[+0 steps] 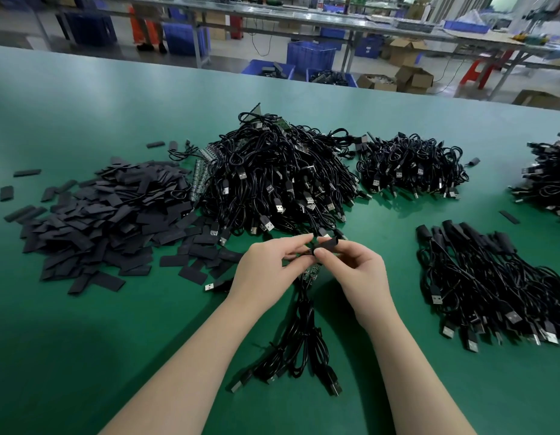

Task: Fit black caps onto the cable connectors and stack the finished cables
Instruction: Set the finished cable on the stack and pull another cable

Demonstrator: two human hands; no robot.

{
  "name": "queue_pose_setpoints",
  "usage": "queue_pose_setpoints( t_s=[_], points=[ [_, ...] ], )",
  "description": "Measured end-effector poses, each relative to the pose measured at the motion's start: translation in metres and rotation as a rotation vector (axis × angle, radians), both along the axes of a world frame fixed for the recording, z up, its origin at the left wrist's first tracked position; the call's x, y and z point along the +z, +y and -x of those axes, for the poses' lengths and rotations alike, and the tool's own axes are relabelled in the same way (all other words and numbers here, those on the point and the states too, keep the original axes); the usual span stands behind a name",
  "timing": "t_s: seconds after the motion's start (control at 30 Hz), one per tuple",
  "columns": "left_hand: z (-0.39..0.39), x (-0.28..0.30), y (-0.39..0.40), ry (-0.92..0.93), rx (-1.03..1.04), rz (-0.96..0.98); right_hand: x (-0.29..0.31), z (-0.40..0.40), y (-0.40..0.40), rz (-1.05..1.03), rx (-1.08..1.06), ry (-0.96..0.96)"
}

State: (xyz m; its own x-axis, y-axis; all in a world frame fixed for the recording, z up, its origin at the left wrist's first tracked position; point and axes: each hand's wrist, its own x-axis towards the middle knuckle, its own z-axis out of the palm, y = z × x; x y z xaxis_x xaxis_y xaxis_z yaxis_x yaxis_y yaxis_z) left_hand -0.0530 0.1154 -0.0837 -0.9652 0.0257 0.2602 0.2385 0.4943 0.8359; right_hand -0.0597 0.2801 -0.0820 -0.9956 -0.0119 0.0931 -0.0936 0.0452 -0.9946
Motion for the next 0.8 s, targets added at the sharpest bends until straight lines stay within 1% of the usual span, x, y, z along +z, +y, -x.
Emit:
queue_pose_setpoints(
  t_s=[0.17,0.3,0.47,0.6,0.73,0.8],
  points=[
    [-0.0018,0.0032,-0.0014,0.034,0.033,0.074,-0.0008,-0.0018,-0.0055,0.066,0.003,-0.01],
    [-0.003,0.0037,0.0012,0.021,0.053,0.092,-0.0003,-0.0023,-0.0062,0.095,-0.023,-0.016],
    [-0.0025,0.0032,0.0009,-0.007,0.018,0.123,0.0001,-0.0022,-0.0074,0.148,-0.065,-0.009],
    [-0.0028,0.0034,0.0019,0.005,0.006,0.133,-0.0002,-0.0014,-0.0055,0.064,-0.03,-0.002],
    [-0.0029,0.003,0.0013,0.014,0.014,0.139,0.0004,-0.0022,-0.0047,0.07,0.031,0.005],
    [-0.0031,0.003,0.0015,0.008,0.05,0.106,-0.0003,-0.0021,-0.0052,0.084,0.028,-0.002]
  ],
)
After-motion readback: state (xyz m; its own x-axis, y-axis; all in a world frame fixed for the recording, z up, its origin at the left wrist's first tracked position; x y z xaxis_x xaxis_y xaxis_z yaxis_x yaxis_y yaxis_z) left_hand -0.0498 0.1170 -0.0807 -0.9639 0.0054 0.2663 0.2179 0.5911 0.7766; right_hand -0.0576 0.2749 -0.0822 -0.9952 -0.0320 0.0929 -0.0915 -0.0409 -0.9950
